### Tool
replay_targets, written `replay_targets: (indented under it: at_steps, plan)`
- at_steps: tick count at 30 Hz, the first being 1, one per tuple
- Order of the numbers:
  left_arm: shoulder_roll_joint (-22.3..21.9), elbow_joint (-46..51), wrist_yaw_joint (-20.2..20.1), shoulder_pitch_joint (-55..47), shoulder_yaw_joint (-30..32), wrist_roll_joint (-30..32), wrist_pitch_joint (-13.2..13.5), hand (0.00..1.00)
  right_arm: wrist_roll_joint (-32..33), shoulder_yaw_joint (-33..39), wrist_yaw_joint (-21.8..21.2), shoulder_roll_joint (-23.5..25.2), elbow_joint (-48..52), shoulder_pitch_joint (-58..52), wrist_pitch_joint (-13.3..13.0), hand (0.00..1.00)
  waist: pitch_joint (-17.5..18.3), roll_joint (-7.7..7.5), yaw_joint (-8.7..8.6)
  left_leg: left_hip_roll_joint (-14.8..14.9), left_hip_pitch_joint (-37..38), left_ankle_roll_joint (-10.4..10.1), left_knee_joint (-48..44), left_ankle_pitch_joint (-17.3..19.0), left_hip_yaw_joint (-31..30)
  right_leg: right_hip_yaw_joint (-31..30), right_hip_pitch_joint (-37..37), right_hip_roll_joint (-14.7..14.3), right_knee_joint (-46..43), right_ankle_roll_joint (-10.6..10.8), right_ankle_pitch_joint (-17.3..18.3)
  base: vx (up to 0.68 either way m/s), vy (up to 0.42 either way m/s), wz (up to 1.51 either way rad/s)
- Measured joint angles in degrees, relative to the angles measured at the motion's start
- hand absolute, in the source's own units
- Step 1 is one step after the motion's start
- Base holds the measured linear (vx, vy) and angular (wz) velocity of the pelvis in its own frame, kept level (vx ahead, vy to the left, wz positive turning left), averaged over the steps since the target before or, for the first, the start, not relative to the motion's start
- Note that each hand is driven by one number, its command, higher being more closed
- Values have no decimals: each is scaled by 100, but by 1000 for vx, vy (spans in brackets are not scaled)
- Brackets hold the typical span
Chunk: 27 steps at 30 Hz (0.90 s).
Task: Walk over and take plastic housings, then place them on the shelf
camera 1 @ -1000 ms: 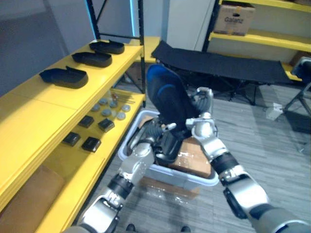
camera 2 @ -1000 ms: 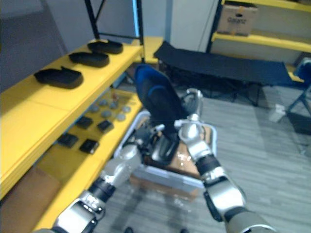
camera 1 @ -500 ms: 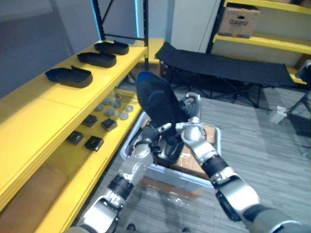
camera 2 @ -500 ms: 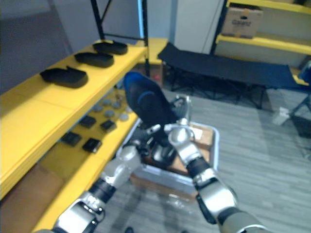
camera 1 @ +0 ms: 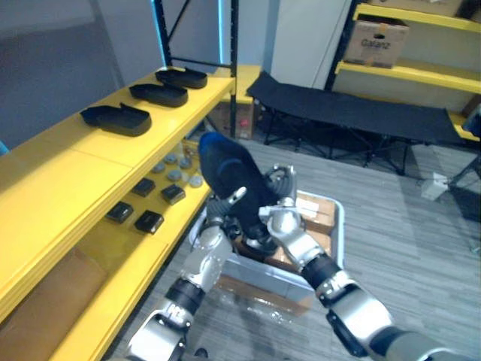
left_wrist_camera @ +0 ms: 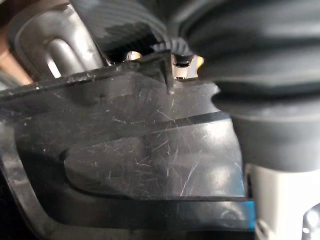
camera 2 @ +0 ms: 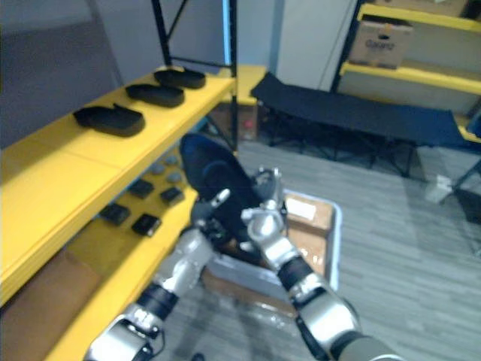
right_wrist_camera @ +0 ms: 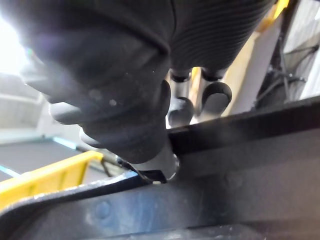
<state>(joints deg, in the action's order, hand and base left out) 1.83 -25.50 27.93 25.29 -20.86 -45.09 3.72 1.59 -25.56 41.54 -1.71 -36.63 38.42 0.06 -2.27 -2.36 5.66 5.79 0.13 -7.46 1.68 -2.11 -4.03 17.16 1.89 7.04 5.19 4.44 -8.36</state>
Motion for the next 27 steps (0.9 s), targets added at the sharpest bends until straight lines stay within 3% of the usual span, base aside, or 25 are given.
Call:
replay_targets:
  at_steps: [6,15,20,27]
  plan:
    - [-46,-216,-31,1,-7,-243,268,100,-5,-134,10,8,288,-177,-10,100,41,-48,-10,65,38,-10,8,-1,25,-4,21,-26,1,-27,10,0,0,0]
    - [-42,-301,-31,2,-106,-469,469,100,-16,-168,32,14,600,-383,-33,100,175,-75,-55,71,83,-12,14,4,123,-15,25,-19,0,-36,5,-6,0,-3]
    - [-27,-302,-66,10,-407,-1026,1014,100,-28,-171,37,-76,882,-478,-161,100,260,-98,-162,72,93,-5,12,9,156,-19,26,-11,0,-37,5,0,0,0]
    - [-28,-302,-194,16,-618,-1131,1196,100,-31,-190,34,-277,1126,-629,-275,100,262,-101,-188,119,168,12,15,53,336,-35,28,-19,-1,-71,15,-4,-1,-9]
